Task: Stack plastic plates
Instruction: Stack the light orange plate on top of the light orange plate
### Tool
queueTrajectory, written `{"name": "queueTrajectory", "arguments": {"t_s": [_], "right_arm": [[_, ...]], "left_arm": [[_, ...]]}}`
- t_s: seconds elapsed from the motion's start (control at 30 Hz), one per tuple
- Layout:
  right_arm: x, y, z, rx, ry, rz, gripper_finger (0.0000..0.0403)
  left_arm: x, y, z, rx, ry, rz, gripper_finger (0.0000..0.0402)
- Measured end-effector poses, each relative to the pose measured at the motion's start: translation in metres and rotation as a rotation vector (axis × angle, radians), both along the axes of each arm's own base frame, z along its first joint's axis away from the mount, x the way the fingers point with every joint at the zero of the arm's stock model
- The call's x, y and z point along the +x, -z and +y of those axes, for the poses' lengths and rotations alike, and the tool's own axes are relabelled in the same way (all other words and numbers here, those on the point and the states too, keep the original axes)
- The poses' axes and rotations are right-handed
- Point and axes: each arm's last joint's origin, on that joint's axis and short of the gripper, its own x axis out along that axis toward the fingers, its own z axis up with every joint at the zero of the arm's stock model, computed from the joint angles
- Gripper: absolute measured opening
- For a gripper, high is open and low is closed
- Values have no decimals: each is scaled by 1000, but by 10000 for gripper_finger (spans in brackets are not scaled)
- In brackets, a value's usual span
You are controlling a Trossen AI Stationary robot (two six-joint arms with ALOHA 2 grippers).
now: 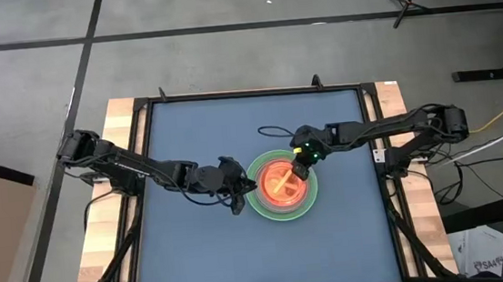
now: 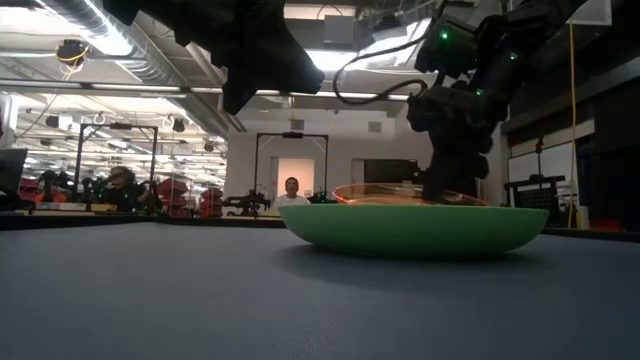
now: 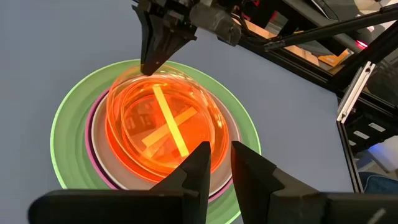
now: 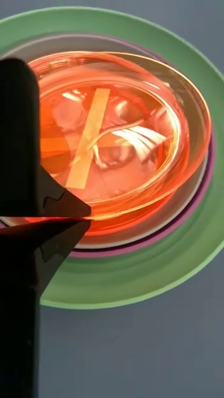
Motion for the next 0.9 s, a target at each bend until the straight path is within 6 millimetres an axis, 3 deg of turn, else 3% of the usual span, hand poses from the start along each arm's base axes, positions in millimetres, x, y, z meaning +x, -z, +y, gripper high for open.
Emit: {"name": "queueTrajectory", "arguments": {"t_s": [0.57,0.9], "right_arm": [[1,-1,0,-2,0,-16,2],[1,-1,0,-2,0,-16,64]], "left_arm": [[0,0,0,0,0,0,57],[0,0,0,0,0,0,57]]}}
